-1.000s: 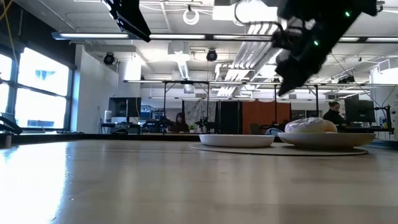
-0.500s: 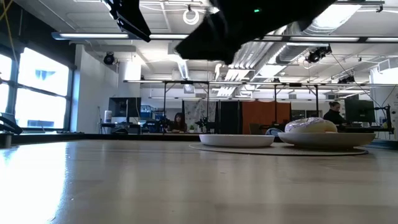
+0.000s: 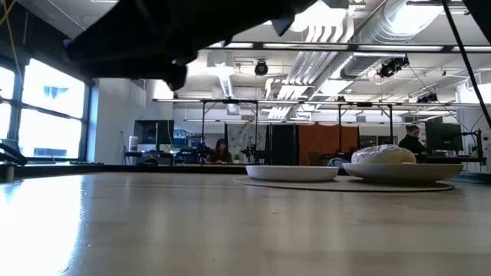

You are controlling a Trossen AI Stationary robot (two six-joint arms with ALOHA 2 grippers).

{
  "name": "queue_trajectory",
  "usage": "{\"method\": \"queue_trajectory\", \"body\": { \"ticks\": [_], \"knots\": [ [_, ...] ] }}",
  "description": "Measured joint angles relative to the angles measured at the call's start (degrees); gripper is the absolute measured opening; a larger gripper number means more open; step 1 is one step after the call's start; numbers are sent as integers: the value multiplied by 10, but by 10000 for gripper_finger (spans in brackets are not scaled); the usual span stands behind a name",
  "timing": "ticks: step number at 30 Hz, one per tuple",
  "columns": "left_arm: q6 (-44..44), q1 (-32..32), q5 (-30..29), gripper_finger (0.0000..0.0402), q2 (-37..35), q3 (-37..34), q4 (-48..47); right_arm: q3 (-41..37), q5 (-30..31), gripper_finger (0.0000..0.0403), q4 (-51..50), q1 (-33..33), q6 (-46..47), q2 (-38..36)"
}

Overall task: Pick & Place donuts
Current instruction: Put the small green donut on the brown plate

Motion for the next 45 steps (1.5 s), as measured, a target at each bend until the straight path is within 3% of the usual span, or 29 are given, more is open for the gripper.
{"method": "queue_trajectory", "body": {
  "ticks": [10, 26, 36, 40, 45],
  "knots": [
    [-13, 0, 65, 209, -1, 0, -10, 99, -10, 134, -1, 30, 98, 109],
    [-25, 0, 66, 209, -1, 0, -13, 102, -30, 133, 2, 46, 123, 145],
    [-26, 0, 65, 209, -1, 0, -12, 103, -79, 131, 118, 45, 193, 198],
    [-26, 0, 66, 209, -1, 0, -12, 103, -75, 104, 115, 46, 179, 199],
    [-26, 0, 66, 209, -1, 0, -12, 107, -88, 25, 105, 44, 163, 200]
  ]
}}
